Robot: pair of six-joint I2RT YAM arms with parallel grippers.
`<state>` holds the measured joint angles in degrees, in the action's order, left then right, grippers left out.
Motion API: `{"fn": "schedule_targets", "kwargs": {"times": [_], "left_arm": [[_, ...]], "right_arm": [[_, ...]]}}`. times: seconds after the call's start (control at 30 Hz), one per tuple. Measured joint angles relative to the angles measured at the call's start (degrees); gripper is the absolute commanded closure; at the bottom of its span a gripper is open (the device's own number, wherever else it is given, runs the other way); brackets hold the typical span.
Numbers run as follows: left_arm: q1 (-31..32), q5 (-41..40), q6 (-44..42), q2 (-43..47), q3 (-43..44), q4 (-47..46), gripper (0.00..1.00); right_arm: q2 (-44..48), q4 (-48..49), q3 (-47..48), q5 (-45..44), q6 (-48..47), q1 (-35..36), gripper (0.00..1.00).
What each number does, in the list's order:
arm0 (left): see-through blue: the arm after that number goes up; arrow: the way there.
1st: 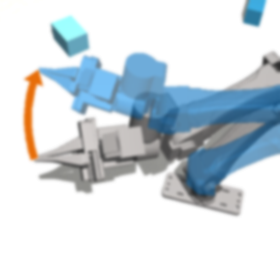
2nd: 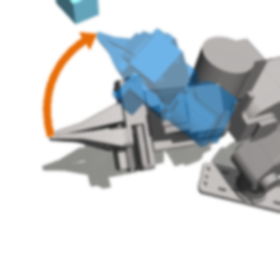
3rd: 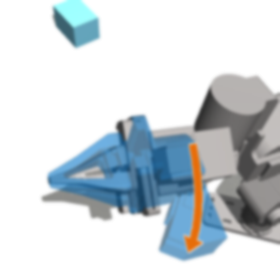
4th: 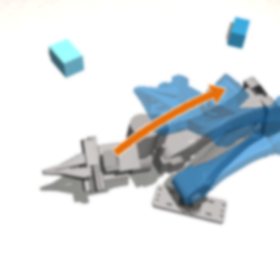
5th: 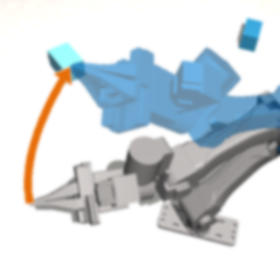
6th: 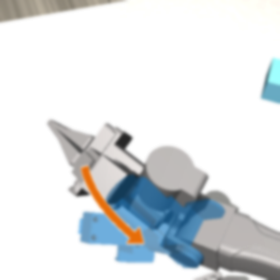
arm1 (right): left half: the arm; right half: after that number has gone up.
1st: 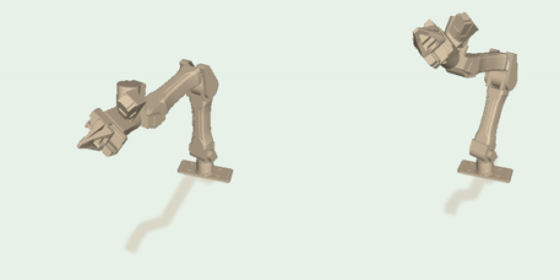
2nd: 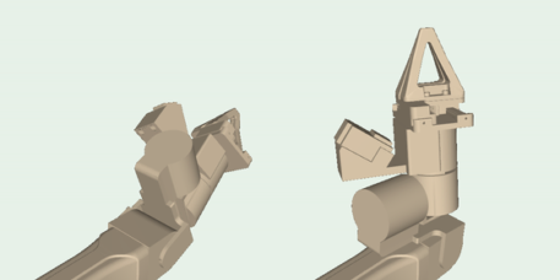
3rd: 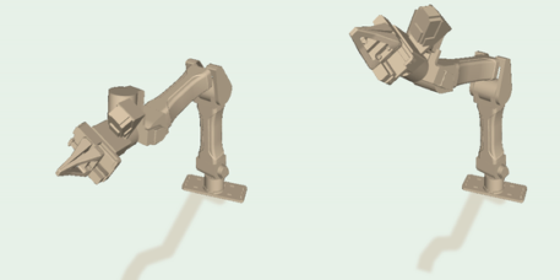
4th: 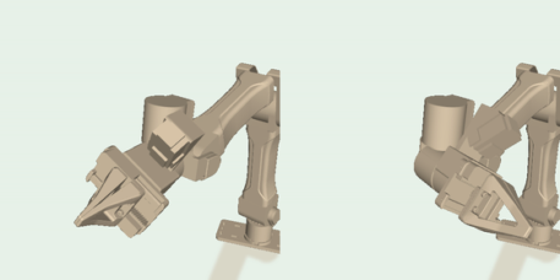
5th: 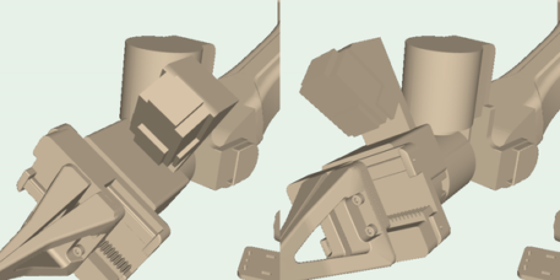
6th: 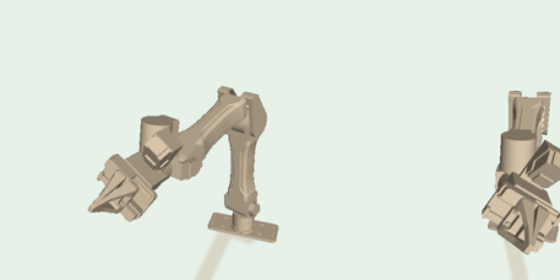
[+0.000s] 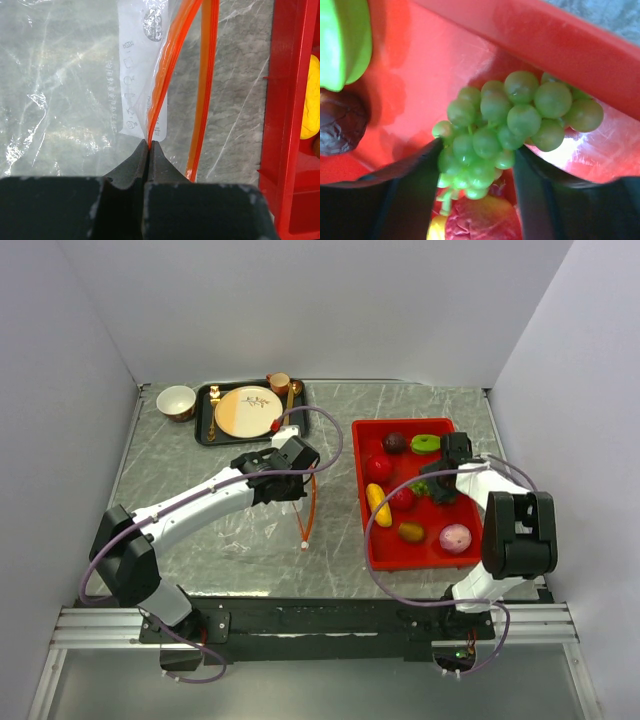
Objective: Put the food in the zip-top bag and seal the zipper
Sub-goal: Pick up the fake fruit from the bin, then place the fake fruit in the zipper food storage bag.
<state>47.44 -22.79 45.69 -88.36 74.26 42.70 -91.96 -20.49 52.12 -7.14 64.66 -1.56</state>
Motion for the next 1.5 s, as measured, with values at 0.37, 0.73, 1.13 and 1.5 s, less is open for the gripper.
{"fn": "schedule_targets", "kwargs": {"times": [0.37, 0.73, 1.13, 1.5], "left_arm": [[0.00, 0.02, 0.02, 0.00, 0.00, -0.04, 0.99], [0.00, 0.02, 0.00, 0.00, 0.00, -0.07, 0.99], [0.00, 0.72, 0.22, 0.52, 0.00, -0.11, 0.99], [0.00, 2.86, 0.50, 2.69, -0.39, -3.04, 0.99]], "right_arm": [[16.79, 8.85, -11.87, 1.57, -7.48, -0.09, 0.99], [28.48, 9.16, -11.91, 6.47, -19.58, 2.58, 0.96], [29.31, 6.36, -2.36, 17.84, -29.55, 19.34, 0.99], [22.53, 6.60, 0.63, 23.56, -35.60, 29.86, 1.00]]}}
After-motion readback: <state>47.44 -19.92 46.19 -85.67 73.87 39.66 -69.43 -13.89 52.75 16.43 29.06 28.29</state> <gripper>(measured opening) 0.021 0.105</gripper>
